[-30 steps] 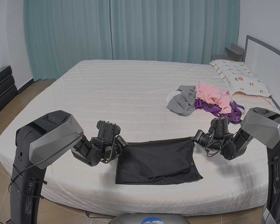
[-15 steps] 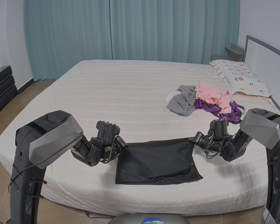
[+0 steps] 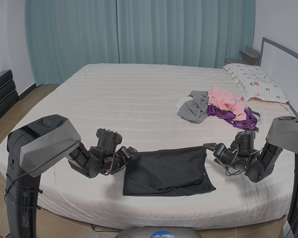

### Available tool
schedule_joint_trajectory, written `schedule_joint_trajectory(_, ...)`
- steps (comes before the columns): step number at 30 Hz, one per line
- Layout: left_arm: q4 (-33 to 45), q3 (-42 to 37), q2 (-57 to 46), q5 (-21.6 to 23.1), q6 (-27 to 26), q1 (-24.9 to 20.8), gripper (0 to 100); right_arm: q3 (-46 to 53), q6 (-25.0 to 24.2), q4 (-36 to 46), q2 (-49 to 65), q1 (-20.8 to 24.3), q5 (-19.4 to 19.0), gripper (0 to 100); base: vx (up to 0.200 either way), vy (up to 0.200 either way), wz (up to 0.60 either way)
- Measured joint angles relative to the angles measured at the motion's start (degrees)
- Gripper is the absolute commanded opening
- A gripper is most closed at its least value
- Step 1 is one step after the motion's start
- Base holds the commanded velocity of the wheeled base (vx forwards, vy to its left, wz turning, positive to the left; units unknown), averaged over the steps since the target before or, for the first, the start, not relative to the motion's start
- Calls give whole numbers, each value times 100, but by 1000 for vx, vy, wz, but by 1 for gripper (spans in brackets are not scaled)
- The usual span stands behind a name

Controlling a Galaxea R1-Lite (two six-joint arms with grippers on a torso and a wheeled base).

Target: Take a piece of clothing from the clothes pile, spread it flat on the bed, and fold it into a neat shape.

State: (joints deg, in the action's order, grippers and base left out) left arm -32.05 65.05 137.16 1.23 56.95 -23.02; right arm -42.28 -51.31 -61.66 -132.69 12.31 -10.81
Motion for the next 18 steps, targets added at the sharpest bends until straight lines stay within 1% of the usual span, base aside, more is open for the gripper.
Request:
schedule_joint_trajectory(4, -16, -205, -88, 278, -241, -2, 100, 774, -378, -750, 213, 48, -24, 100, 0, 0, 0)
schedule_joint_trajectory(7, -77, -330, -116, 440, -418, -24, 100, 1143, -740, -940, 332, 74, -54, 100, 0, 0, 0)
schedule_joint_trajectory(14, -421, -603, -146, 631, -547, -146, 100, 1431, -819, -983, 422, 99, -68, 100, 0, 0, 0)
schedule_joint_trajectory(15, -479, -642, -149, 651, -624, -156, 0, 1452, -822, -984, 425, 100, -68, 100, 0, 0, 0)
schedule_joint_trajectory(18, -583, -745, -151, 670, -805, -171, 0, 1495, -833, -989, 433, 100, -76, 100, 0, 0, 0)
